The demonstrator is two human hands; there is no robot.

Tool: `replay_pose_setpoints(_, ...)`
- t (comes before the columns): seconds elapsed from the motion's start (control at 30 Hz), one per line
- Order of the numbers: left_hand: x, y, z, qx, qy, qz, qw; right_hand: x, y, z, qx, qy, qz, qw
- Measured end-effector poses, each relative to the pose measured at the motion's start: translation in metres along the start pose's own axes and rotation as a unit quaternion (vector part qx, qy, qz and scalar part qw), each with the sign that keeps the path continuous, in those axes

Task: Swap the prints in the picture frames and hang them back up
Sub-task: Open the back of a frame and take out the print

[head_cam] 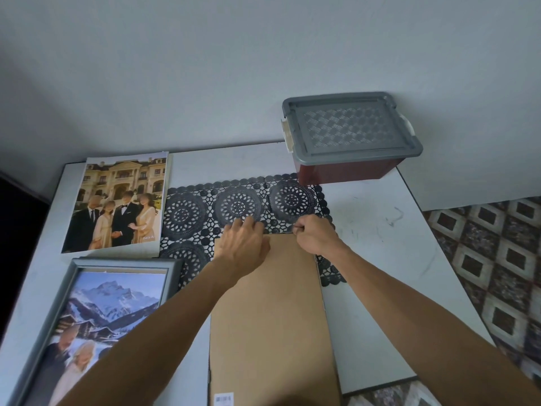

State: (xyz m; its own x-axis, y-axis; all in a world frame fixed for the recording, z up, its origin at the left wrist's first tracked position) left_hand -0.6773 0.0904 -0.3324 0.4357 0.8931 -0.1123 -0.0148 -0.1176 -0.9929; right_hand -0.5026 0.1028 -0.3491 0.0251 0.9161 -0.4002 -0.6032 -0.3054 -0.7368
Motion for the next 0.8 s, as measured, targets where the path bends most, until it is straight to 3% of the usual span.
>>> replay_pose_setpoints(0.2,0.009,0.009,0.011,-0.102,-0.068,0.018,0.992,0.0,-0.001,0.007,0.018,0.009,-0.005,1.0)
replay_pose_setpoints(0.3,0.011,0.01,0.014,-0.163,-0.081,-0.002,0.983,0.005,-0.005,0.001,0.109,0.043,0.036,0.992)
replay_pose_setpoints(0.4,0.008,0.011,0.018,-0.171,-0.073,-0.022,0.982,0.006,-0.005,-0.008,0.31,0.147,0.114,0.932)
replay_pose_setpoints(0.57,0.011,0.008,0.021,-0.166,-0.059,-0.033,0.984,0.0,-0.004,-0.011,0.444,0.213,0.144,0.858)
replay_pose_setpoints(0.8,0.015,0.004,0.028,-0.183,-0.04,-0.048,0.981,0.001,-0.002,-0.014,0.499,0.226,0.13,0.826)
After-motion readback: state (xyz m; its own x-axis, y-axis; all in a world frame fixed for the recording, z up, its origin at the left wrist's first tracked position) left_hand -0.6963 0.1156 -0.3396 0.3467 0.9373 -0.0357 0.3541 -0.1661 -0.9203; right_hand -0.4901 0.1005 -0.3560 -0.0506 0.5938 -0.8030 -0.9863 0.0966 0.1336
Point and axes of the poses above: each hand's wrist, its own x-axis towards the middle knuckle, its own y-axis out of the palm, z = x × y, the point moved 4 cm from there along x, towards the middle knuckle, and after that the axes turned 2 degrees about y, right-handed, at the moved point
